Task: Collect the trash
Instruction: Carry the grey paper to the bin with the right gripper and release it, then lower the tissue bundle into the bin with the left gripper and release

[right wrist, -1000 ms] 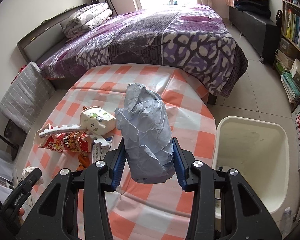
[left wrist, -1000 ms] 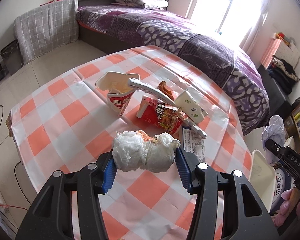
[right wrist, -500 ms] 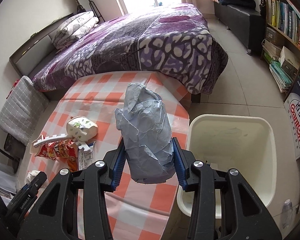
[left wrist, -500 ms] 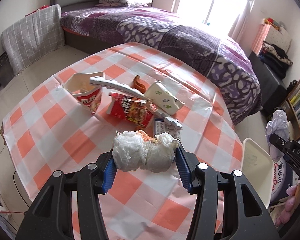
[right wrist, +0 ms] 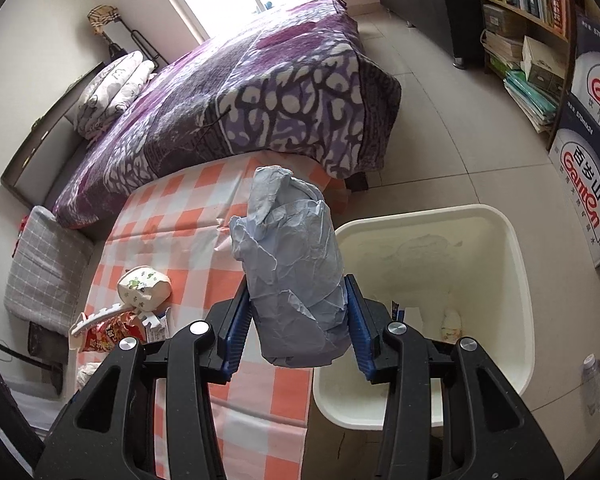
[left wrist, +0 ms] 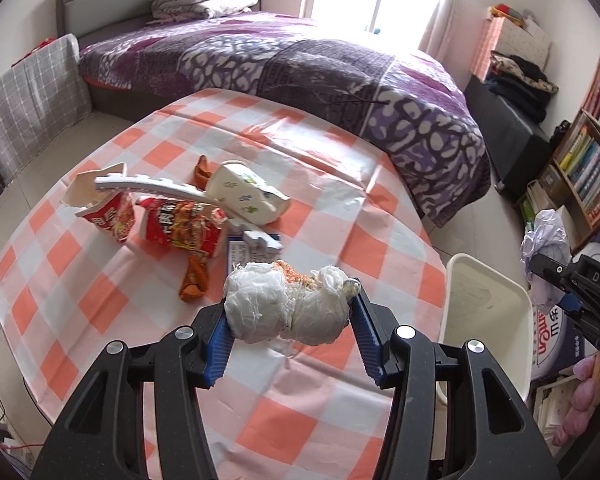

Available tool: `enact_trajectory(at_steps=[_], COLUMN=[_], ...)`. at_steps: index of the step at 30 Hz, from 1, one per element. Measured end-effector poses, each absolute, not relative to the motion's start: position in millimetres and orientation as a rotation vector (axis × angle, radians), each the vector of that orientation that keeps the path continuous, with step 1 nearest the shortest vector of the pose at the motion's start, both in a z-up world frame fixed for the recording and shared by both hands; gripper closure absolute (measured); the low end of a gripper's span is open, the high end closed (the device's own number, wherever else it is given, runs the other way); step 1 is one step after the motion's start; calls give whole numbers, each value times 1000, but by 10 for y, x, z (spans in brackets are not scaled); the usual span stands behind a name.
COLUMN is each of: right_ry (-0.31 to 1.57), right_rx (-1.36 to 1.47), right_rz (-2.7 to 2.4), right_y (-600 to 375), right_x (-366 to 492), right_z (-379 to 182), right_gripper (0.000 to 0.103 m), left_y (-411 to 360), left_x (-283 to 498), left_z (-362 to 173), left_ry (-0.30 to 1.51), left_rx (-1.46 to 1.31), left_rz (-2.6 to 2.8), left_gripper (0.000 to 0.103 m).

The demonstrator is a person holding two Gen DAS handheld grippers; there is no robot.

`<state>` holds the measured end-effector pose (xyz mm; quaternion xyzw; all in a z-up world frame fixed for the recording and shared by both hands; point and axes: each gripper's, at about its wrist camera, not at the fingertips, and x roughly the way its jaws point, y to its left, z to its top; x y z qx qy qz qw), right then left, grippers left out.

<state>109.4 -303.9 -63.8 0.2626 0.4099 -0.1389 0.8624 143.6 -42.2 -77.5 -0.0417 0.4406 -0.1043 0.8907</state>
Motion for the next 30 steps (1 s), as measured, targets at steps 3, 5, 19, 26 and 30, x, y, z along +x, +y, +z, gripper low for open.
enact_trajectory(at_steps=[3,5,19,26,30], right_ry=[885,903,879,826,793], right_rx=[609,645,804,897,990], right_rz=[-321,-333,-388,-418,-428], right_y=[-3194,-3289,-3776,-4010,-4180], right_x=[1067,1053,871,746,662], right_z=[-704,-745,-798,-783,-802], right_gripper=[61,60,38,24,20], left_y=[-560,-663,-1337,-1716,-1938], left_x=[1429,1424,1335,1238,1161], left_z=[-780,-781,-711,-715,-743], left_ry=[919,920,925,941,948], left_rx=[-68,-50,19,61,97], left_rz=[-234,-247,-341,-393,-423], left_gripper=[51,51,51,51,50])
